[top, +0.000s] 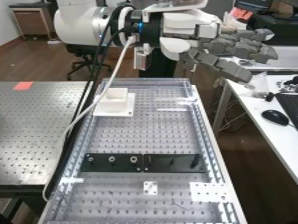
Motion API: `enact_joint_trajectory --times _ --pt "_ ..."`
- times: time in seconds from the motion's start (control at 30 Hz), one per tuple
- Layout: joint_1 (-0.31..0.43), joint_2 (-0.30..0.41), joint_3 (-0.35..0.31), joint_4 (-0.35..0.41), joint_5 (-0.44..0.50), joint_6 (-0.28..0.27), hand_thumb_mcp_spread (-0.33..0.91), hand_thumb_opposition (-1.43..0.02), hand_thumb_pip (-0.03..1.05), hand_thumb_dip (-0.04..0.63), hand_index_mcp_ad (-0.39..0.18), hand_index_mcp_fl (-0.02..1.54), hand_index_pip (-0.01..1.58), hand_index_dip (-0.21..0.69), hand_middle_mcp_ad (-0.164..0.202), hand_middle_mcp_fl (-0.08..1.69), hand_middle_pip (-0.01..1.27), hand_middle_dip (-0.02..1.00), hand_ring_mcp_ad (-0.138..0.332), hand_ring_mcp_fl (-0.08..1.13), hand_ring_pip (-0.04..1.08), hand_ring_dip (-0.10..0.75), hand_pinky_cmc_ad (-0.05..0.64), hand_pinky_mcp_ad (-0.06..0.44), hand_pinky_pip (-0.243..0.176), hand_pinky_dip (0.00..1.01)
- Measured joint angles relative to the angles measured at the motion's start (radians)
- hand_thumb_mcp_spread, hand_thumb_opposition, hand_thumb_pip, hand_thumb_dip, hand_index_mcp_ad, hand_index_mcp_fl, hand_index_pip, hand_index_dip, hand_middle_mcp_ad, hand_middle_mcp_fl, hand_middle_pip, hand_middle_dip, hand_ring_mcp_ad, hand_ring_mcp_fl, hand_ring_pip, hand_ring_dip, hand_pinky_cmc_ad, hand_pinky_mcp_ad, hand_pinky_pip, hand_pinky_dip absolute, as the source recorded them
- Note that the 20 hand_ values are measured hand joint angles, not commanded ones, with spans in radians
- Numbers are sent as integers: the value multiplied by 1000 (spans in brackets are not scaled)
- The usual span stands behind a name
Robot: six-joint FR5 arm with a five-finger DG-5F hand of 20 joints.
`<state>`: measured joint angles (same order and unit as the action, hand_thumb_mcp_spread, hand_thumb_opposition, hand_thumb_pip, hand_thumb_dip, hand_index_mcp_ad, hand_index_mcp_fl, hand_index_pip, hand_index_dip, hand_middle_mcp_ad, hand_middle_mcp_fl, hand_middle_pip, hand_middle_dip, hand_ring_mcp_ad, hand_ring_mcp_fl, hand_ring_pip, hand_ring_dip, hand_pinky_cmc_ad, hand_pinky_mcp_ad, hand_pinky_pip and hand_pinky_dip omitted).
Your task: Grab the chopstick and place it in the clear container
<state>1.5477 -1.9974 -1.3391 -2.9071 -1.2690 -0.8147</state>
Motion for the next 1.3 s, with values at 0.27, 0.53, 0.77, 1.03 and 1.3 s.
enact_joint_trajectory --times 0.27,0.53,0.77,1.03,1.3 --pt "1 0 5 -11 15 3 63 -960 634 35 -147 42 72 -188 51 68 115 26 175 14 82 -23 559 365 -173 150" --pt "-1 0 6 -10 -5 7 65 -960 635 35 -152 42 72 -188 63 68 113 26 176 14 82 -19 557 365 -173 150" --pt "-2 5 8 -21 -12 13 65 -960 635 35 -141 42 72 -188 66 68 113 26 175 14 79 -23 559 367 -173 150" --pt "6 24 -21 -17 -11 16 65 -960 635 35 -141 42 72 -188 66 72 113 26 175 14 82 -23 557 367 -173 150" --pt "14 45 -56 -14 -9 27 65 -960 635 35 -143 40 72 -188 70 68 113 26 176 14 79 -19 562 374 -173 150"
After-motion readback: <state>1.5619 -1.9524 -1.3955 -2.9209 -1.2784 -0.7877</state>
